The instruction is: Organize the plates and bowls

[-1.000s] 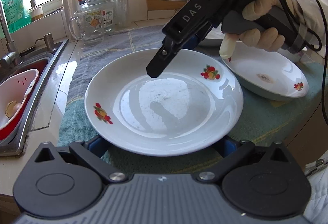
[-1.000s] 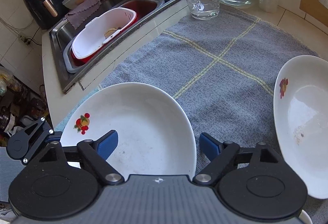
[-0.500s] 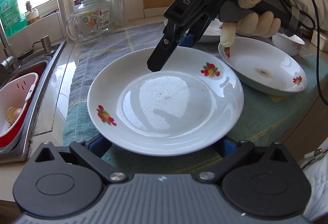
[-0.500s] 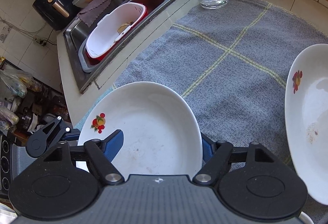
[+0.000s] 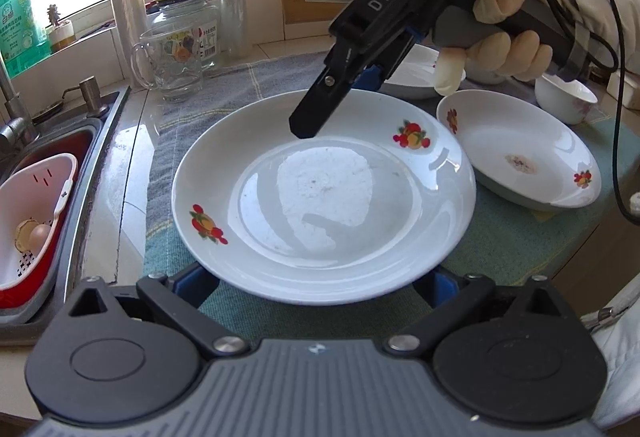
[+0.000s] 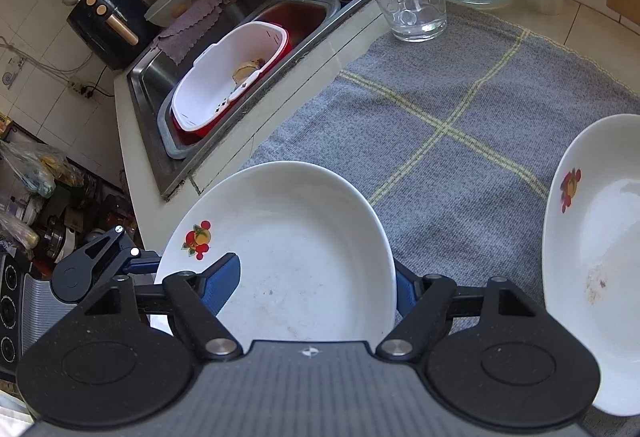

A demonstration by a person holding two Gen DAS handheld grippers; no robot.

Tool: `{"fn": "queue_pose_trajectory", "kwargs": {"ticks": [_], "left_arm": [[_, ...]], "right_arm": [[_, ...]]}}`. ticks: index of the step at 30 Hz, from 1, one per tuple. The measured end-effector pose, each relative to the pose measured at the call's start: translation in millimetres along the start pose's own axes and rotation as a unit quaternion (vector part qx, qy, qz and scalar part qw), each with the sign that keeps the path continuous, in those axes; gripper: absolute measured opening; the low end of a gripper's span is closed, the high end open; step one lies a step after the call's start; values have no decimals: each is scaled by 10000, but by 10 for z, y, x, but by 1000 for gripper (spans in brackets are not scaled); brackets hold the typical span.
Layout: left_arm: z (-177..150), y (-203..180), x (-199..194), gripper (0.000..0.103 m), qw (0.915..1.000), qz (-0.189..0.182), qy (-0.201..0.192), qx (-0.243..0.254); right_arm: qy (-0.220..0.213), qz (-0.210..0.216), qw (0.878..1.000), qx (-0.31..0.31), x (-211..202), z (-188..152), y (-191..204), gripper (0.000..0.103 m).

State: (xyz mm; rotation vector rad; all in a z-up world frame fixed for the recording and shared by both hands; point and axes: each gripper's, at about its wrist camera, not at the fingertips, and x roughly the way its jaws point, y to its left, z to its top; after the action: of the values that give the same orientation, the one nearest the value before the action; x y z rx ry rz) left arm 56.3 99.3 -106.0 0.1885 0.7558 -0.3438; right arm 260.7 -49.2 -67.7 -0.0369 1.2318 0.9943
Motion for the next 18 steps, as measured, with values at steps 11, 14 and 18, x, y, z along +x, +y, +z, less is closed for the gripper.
{"fn": "queue_pose_trajectory", "kwargs": {"ticks": [11,14,18], "left_arm": [[322,344,275,101,9995,-67,-137,265],[384,420,375,101,9994,-132,-127,299],[449,503,505,101,9990,-205,-120,374]], "right_arm": [[-379,-224,9990,100,-30,426,-209,82],[-435,-269,9985,178,-1,513,-278,82],[-457,-376,9979,253,58,596,-350,82]]}}
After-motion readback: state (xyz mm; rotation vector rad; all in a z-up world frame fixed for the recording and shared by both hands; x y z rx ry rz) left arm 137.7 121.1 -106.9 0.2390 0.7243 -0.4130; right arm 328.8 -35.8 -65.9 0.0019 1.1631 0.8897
